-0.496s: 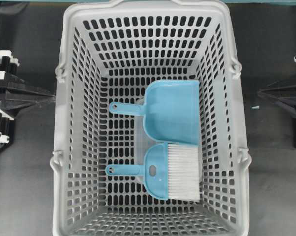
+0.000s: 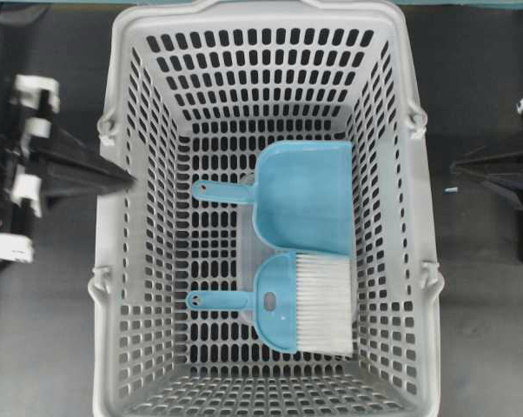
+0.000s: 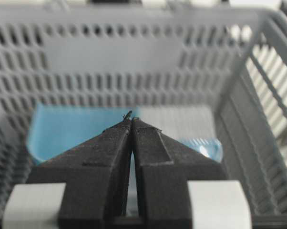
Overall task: Pick up the hand brush from the shopping basket with the left arm.
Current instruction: 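Move the left gripper over the basket toward the blue hand brush, then lower the open left gripper around the brush's blue handle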
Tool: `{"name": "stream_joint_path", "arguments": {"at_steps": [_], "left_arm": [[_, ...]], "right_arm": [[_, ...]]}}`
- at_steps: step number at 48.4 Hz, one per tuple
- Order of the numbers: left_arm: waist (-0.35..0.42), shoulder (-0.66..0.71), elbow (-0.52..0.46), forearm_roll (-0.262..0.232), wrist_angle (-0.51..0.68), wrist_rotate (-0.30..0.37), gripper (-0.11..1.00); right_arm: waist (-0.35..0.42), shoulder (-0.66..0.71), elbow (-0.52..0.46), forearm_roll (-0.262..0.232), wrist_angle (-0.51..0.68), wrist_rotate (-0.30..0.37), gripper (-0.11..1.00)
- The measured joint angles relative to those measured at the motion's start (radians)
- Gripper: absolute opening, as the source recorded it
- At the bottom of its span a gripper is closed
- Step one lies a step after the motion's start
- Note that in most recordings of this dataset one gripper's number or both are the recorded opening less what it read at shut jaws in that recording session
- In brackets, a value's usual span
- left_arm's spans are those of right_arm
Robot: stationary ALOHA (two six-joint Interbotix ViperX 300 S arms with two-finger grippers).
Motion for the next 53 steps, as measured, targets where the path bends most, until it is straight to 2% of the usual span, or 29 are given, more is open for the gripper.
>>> {"name": "stream_joint_path", "arguments": {"at_steps": [10, 23, 29, 36, 40, 44, 50, 53], "left_arm": [[-0.051, 0.198, -0.209, 0.0, 0.293, -0.055, 0.0], [-0.08, 0.402, -0.377, 0.0, 0.577, -0.164, 0.0], [-0.098, 0.465, -0.426, 0.002, 0.643, -0.19, 0.0], [-0.109, 0.505, -0.445, 0.0, 0.657, -0.195, 0.0], [-0.109, 0.515, -0.446, 0.0, 0.657, -0.201, 0.01], [-0.11, 0.531, -0.449, 0.002, 0.655, -0.215, 0.03], [-0.114, 0.557, -0.449, 0.0, 0.653, -0.239, 0.34], [-0.12, 0.569, -0.453, 0.0, 0.653, -0.25, 0.55]], "right_arm": [[0.0, -0.012, -0.002, 0.0, 0.017, 0.002, 0.0], [0.0, -0.012, -0.002, 0.002, 0.034, 0.0, 0.0], [0.0, -0.014, -0.002, 0.002, 0.049, 0.0, 0.0], [0.0, -0.017, -0.002, 0.0, 0.052, 0.002, 0.02], [0.0, -0.023, -0.002, 0.002, 0.057, 0.006, 0.15], [0.0, -0.038, -0.003, 0.002, 0.066, 0.023, 0.37], [0.0, -0.072, -0.011, 0.002, 0.094, 0.055, 0.71], [0.002, -0.094, -0.015, 0.002, 0.117, 0.08, 0.81]]}}
